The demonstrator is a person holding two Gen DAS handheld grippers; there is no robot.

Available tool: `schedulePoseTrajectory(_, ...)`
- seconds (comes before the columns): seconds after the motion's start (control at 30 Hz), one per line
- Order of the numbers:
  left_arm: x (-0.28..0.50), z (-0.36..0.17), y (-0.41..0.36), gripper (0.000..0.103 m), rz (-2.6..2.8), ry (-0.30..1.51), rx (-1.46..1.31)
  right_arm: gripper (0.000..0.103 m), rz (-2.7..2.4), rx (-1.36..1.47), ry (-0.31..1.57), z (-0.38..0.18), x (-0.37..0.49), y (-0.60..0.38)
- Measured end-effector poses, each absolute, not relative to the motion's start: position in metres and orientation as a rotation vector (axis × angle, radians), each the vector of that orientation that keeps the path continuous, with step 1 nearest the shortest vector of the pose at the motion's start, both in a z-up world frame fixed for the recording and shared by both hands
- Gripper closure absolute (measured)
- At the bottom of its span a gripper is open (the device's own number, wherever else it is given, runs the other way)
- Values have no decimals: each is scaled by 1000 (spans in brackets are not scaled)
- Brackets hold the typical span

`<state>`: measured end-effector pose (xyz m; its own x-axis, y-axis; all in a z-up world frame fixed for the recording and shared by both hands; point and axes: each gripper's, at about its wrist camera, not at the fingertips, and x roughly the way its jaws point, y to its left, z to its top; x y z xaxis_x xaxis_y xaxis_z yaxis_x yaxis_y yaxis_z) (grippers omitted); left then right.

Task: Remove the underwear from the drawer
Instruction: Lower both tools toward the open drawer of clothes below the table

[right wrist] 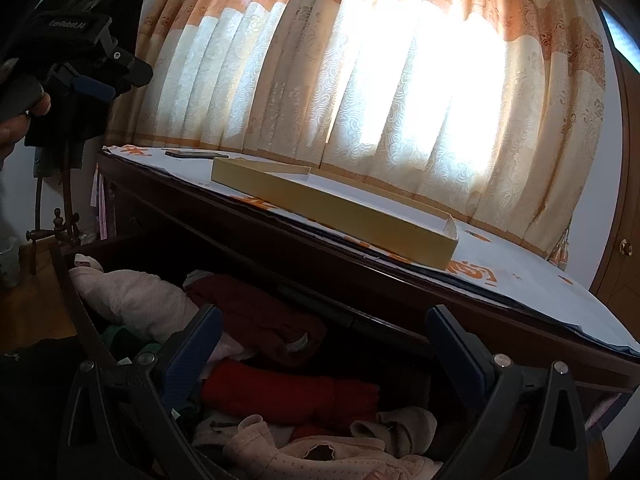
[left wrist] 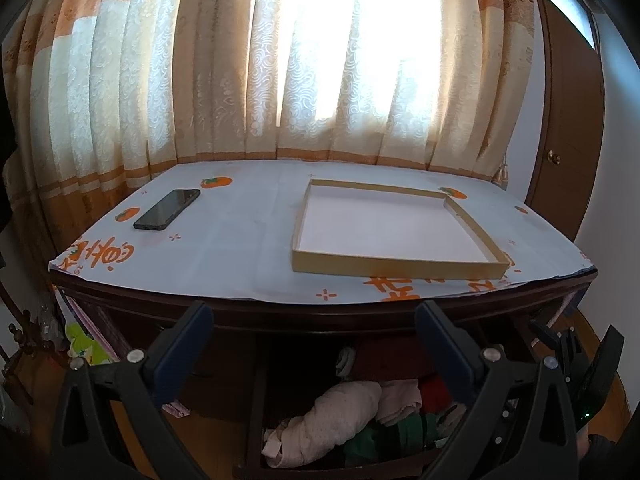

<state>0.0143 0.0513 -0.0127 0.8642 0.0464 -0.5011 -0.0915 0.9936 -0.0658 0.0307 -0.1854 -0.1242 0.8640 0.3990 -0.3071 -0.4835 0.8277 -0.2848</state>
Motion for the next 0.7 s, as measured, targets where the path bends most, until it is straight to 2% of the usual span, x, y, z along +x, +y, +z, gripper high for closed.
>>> schedulePoseTrajectory(0.7, 14, -14, 44, 0, 57, 540, -66, 1, 506, -383, 290, -124, 20, -184)
